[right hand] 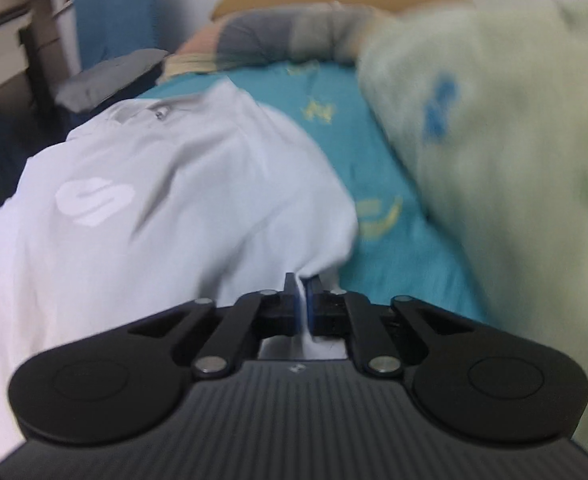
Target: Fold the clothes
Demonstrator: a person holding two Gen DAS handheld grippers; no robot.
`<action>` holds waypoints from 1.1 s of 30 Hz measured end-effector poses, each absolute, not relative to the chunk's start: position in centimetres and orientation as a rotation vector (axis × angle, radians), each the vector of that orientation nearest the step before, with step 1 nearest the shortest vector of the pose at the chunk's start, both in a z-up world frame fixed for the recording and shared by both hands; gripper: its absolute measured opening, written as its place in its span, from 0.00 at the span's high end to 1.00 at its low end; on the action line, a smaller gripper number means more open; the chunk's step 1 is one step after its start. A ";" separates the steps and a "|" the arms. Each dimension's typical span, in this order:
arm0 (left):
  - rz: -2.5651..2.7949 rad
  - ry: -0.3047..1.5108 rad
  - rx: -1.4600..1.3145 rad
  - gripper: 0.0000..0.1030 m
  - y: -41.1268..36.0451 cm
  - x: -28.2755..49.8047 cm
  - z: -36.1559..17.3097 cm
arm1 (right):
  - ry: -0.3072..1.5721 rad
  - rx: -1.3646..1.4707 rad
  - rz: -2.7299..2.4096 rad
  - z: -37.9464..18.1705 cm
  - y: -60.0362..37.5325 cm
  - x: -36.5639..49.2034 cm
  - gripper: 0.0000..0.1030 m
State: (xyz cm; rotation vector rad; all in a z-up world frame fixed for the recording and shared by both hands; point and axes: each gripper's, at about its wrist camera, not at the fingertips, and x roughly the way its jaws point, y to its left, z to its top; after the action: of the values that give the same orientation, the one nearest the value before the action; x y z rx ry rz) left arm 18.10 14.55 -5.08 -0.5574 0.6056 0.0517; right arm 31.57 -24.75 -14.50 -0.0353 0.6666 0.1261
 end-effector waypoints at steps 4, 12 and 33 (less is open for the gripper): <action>0.054 0.638 -0.554 0.18 14.5 18.8 -5.5 | 0.525 -0.189 0.060 -7.8 -26.3 32.3 0.93; -0.014 0.690 -0.405 0.18 11.5 19.2 -6.6 | 0.491 -0.180 -0.206 -3.6 -32.6 36.3 0.90; -0.014 0.766 -0.439 0.17 12.0 19.1 -7.9 | 0.548 0.619 -0.045 -20.1 -32.0 34.9 0.10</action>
State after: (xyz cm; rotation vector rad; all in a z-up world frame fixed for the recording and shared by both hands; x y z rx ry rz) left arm 19.10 11.97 -7.88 -0.4386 0.7656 -0.0143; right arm 34.86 -31.97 -20.06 0.6190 0.5485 -0.0446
